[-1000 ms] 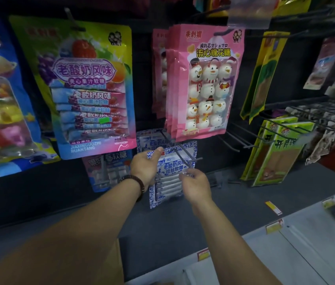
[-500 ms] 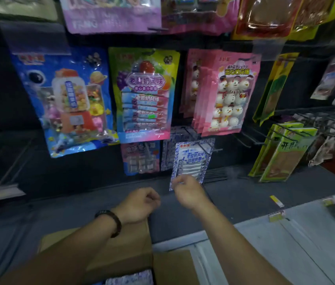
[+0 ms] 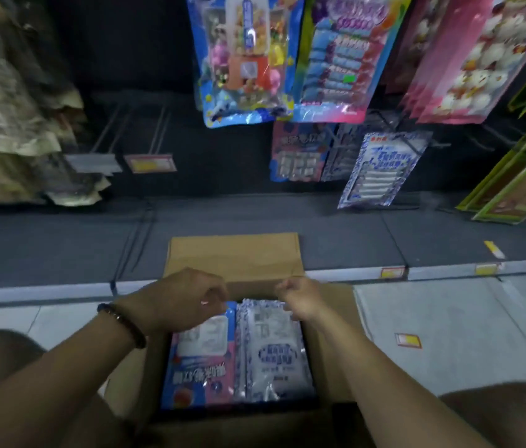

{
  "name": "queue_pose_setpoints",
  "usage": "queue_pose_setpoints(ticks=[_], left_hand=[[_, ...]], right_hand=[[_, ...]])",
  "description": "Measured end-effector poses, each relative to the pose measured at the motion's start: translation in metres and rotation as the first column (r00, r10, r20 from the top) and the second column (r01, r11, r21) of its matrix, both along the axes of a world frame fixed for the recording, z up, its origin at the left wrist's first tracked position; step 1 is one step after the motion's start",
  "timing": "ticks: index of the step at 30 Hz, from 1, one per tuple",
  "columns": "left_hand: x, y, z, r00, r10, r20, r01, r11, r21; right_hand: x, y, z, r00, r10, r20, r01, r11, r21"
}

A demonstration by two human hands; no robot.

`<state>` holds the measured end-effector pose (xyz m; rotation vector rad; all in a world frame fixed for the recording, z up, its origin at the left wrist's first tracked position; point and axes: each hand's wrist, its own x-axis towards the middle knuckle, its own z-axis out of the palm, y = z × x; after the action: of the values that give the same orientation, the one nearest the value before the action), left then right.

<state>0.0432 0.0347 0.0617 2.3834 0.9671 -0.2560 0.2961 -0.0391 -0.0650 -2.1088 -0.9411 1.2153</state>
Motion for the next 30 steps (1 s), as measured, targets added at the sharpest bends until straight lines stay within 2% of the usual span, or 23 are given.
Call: queue_pose_setpoints(ticks=[2, 4, 6, 9, 11, 13, 17, 21, 30], left_hand=[[-0.011, -0.002, -0.014, 0.999, 0.015, -0.037, -0.016, 1.0, -0.013], [-0.013, -0.003, -0.023, 0.982, -0.064, -0.179, 0.07, 0.997, 0.028], [-0.012, -0.006, -0.026, 0.955, -0.133, -0.266, 0.149, 0.988, 0.04], [-0.009, -0.01, -0.031, 0.948, -0.146, -0.284, 0.136, 0.989, -0.058], [-0.01, -0.012, -0.033, 0.944, -0.147, -0.297, 0.113, 0.985, -0.131], [-0.013, -0.011, -0.035, 0.93, -0.152, -0.334, 0.106, 0.982, -0.153], [-0.015, -0.007, -0.034, 0.902, -0.146, -0.407, 0.101, 0.986, -0.129], [-0.012, -0.004, -0.032, 0.908, -0.143, -0.394, 0.102, 0.987, -0.125], [0.0, -0.009, -0.027, 0.928, -0.129, -0.349, 0.084, 0.986, -0.141]], right_hand=[[-0.011, -0.014, -0.032, 0.999, -0.041, -0.035, 0.039, 0.998, -0.057], [-0.021, -0.026, -0.058, 0.99, 0.137, 0.035, -0.129, 0.977, -0.173], [-0.035, -0.038, -0.078, 0.928, 0.36, 0.095, -0.314, 0.895, -0.317], [-0.057, -0.049, -0.104, 0.682, 0.686, 0.255, -0.511, 0.695, -0.506], [-0.072, -0.05, -0.114, 0.517, 0.805, 0.289, -0.564, 0.575, -0.593], [-0.084, -0.045, -0.121, 0.423, 0.852, 0.307, -0.562, 0.513, -0.649], [-0.098, -0.037, -0.127, 0.324, 0.885, 0.334, -0.536, 0.463, -0.706], [-0.102, -0.035, -0.139, 0.32, 0.885, 0.337, -0.458, 0.456, -0.763], [-0.069, -0.046, -0.125, 0.457, 0.774, 0.437, -0.355, 0.61, -0.709]])
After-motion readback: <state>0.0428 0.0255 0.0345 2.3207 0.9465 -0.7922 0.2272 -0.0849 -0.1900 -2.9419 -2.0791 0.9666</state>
